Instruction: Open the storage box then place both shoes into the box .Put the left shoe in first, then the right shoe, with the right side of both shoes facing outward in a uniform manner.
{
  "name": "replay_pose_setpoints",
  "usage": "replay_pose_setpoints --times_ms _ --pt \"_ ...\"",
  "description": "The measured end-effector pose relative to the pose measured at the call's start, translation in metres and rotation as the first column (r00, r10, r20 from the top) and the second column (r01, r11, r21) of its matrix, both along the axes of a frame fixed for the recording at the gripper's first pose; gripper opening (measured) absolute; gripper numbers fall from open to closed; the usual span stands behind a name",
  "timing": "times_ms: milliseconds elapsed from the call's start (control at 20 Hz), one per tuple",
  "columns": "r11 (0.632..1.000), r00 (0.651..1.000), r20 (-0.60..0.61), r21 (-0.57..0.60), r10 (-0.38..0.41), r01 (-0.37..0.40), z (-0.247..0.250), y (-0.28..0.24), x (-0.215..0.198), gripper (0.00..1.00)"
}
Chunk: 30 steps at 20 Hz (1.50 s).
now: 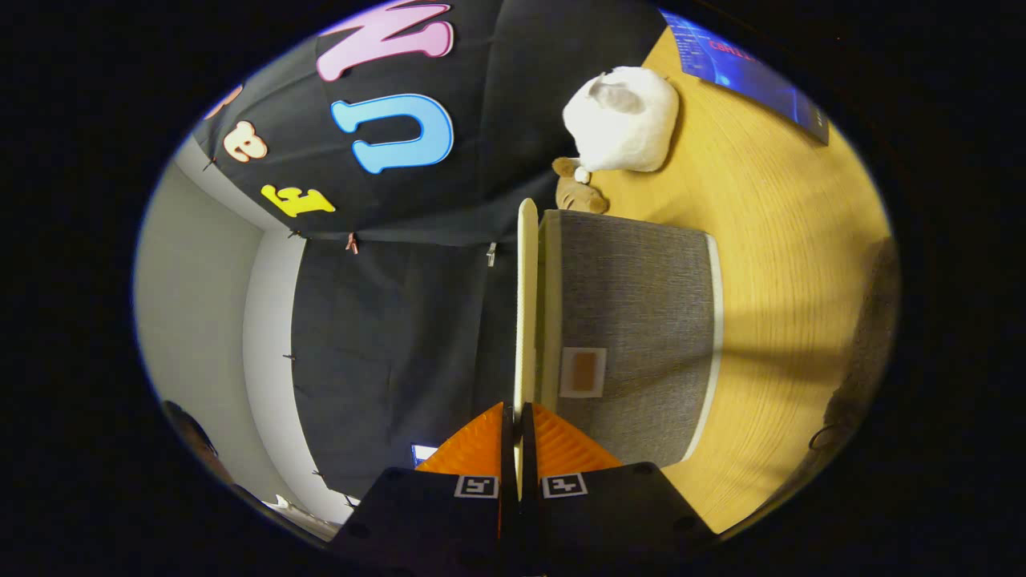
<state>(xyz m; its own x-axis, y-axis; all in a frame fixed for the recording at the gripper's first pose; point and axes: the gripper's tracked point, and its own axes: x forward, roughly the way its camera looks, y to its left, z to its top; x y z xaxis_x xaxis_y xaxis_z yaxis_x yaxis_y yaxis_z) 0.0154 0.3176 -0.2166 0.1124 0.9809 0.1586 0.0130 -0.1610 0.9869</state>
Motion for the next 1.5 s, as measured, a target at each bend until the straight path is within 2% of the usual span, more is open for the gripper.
replay_pose_setpoints --times_ms 300,450,650,850,1050,1250,1400,1500 --pt "0.997 0.995 0.076 0.048 -0.061 0.058 0.067 0.009 0.015 0.05" --pt "0.997 0.99 0.13 0.059 -0.053 0.045 0.103 0.023 0.014 0.05" --pt "0.999 0.97 0.238 0.034 -0.041 0.034 0.143 0.059 0.01 0.05" --pt "1.0 0.959 0.281 0.015 -0.029 0.026 0.177 0.103 0.008 0.06" --pt "1.0 0.944 0.328 -0.018 0.013 -0.007 0.194 0.153 -0.004 0.06" --pt "0.997 0.938 0.347 -0.071 0.026 -0.002 0.196 0.196 -0.011 0.06" --pt "0.995 0.922 0.381 -0.101 0.065 -0.029 0.195 0.216 -0.022 0.11" --pt "0.99 0.902 0.425 -0.143 0.073 -0.012 0.188 0.231 -0.023 0.4"
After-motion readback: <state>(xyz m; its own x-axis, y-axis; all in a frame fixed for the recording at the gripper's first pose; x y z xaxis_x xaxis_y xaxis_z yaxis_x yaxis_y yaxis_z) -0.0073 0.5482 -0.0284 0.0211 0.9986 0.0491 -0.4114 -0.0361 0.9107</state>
